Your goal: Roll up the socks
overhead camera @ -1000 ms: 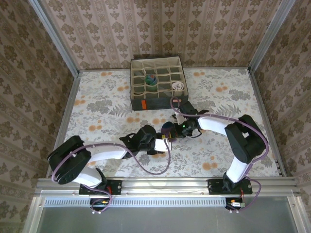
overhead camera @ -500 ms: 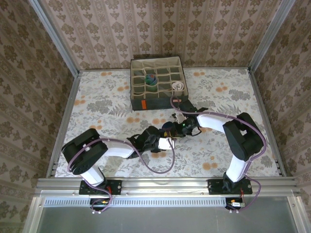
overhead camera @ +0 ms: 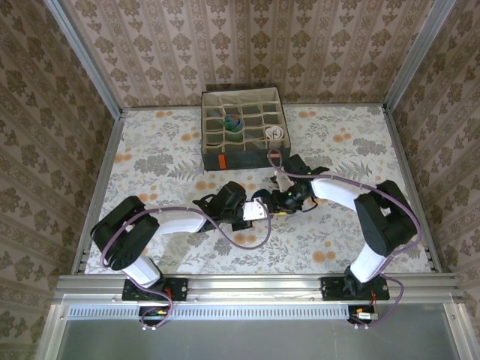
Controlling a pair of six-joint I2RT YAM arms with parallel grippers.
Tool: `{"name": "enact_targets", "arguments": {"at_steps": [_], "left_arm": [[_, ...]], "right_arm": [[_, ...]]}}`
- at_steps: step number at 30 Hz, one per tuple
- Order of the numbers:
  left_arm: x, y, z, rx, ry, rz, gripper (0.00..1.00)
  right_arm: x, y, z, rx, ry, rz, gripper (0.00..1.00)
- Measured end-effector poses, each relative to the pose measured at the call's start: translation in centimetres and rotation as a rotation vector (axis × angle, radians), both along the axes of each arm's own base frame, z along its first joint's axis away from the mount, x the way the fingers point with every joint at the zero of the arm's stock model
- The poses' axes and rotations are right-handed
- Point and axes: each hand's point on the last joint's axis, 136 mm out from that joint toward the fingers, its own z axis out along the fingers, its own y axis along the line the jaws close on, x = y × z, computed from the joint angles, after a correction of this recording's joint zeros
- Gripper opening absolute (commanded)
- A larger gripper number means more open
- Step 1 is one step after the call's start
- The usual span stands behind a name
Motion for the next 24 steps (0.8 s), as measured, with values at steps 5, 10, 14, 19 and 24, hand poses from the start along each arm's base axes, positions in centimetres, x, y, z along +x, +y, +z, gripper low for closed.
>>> {"name": "enact_targets", "arguments": {"at_steps": [5,10,14,19,24], "left_arm": [[-0.5,0.1,0.2,0.011,0.124,0.069,0.0],[-1.1,0.3,0.4,-0.007,0.259,0.122,0.0],[-1.7,0.5,0.9,-0.031,0.381,0.146,0.0],[-2.0,0.3,0.9,-0.053,0.527,0.161,0.0],[-1.7,-0.3,0.7,-0.064,0.627,0.172,0.0]], "right_arm": [[0.4,-1.2,2.4,0.011,-0.152,-0.04,0.42],[0.1,-1.8,2.5,0.041,-0.224,-0.085,0.43],[-0.2,-1.6,1.7,0.069,-0.238,-0.107,0.44],[0.0,0.0,1.9,0.115,-0.261,-0.083,0.48],[-0.6,1.4,0.0,0.099,-0.206,-0.038,0.47]]}}
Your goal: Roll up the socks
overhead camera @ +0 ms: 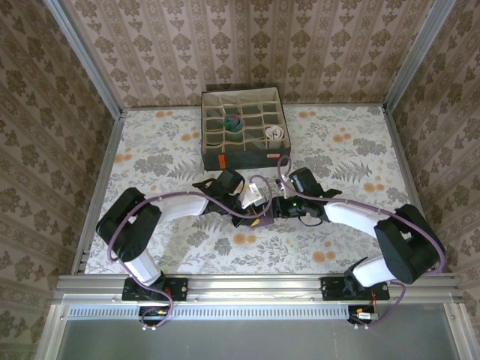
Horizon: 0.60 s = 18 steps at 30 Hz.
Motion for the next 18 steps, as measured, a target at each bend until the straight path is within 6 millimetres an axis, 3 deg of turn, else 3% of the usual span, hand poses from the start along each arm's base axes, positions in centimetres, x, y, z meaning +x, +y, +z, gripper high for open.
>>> {"name": "enact_targets", "arguments": {"at_steps": [5,11,14,15,18], "left_arm": [[0.1,-0.2,-0.2,-0.013,0.073,0.011,0.0],[0.1,-0.4,-0.3,-0.025,0.106,0.012,0.0],[0.3,-0.3,-0.3,-0.034,0.074,0.019,0.1],[0.3,-0.1,-0.2,-0.038,0.045,0.022,0.18],[0.1,0.7,0.4,-0.04,-0.095,0.024,0.28]], "right_arm": [[0.0,0.3,-0.6,-0.029,0.029,0.006,0.46],[0.5,0.0,-1.3,-0.081,0.077,-0.023,0.13],[0.8,-0.1,-1.4,-0.093,0.103,-0.037,0.04],[0.9,-0.1,-1.4,-0.097,0.111,-0.041,0.02],[1.3,0.0,-1.5,-0.117,0.141,-0.037,0.01]]}}
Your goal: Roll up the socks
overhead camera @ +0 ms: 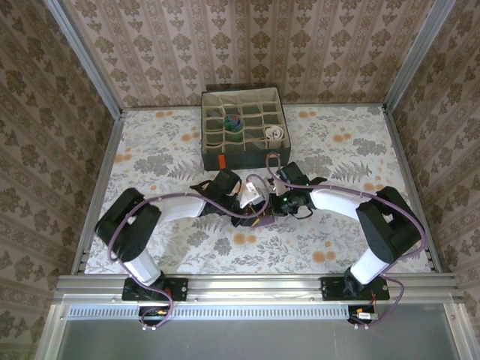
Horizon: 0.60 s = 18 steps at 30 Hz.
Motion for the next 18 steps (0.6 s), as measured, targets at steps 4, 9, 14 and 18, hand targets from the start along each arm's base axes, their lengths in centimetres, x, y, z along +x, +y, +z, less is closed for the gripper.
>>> {"name": "enact_targets", "arguments": {"at_steps": [4,9,14,18], "left_arm": [[-1.5,0.9,1.8,0.001,-0.242,-0.051,0.31],[-2.2,1.6,3.6,0.007,-0.527,-0.098,0.36],[-2.3,1.6,3.9,0.079,-0.761,-0.15,0.4],[-2.2,0.7,4.0,0.11,-0.879,-0.177,0.45]], "right_arm": [[0.3,-0.1,-0.2,-0.028,0.031,0.013,0.01],[0.4,-0.2,-0.3,-0.043,0.05,0.016,0.0],[0.5,-0.2,-0.4,-0.027,0.086,0.024,0.0],[0.5,-0.2,-0.6,0.001,0.128,0.023,0.0]]}}
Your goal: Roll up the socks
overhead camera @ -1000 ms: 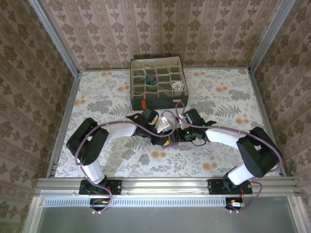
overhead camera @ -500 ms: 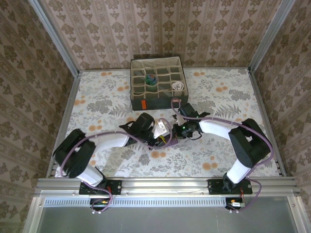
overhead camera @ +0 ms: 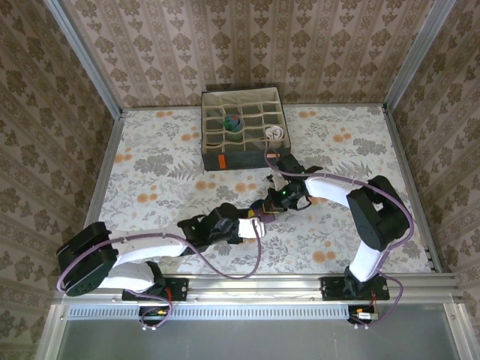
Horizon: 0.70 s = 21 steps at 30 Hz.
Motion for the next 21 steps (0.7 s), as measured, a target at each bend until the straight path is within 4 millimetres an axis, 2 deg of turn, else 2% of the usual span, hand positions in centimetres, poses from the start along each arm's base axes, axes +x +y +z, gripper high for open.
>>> {"name": "enact_targets", "arguments": {"at_steps": [2,11,12,15,16,18,21], "left_arm": [[0.5,-0.2,-0.3,0.01,-0.026,0.008,0.47],[1.4,-1.5,-4.5,0.111,-0.001,0.004,0.47],[1.5,-1.6,-4.8,0.115,0.001,0.006,0.42],[2.2,-1.8,-5.2,0.113,0.021,0.026,0.14],[2.4,-1.9,-5.2,0.103,0.035,0.029,0.08],[2.6,-2.0,-5.0,0.076,0.073,0.03,0.0],[2.7,-2.0,-4.9,0.04,0.163,0.023,0.0]], "right_arm": [[-0.1,0.1,0.0,0.008,0.009,0.002,0.0],[-0.1,0.0,-0.1,0.03,0.025,0.011,0.0],[-0.1,0.0,-0.1,0.034,0.026,0.014,0.0],[-0.2,0.0,-0.1,0.044,0.035,0.017,0.01],[-0.1,-0.1,-0.1,0.046,0.036,0.016,0.03],[0.1,-0.3,-0.1,0.049,0.034,0.009,0.12],[0.0,-0.4,-0.1,0.053,0.022,0.015,0.29]]}}
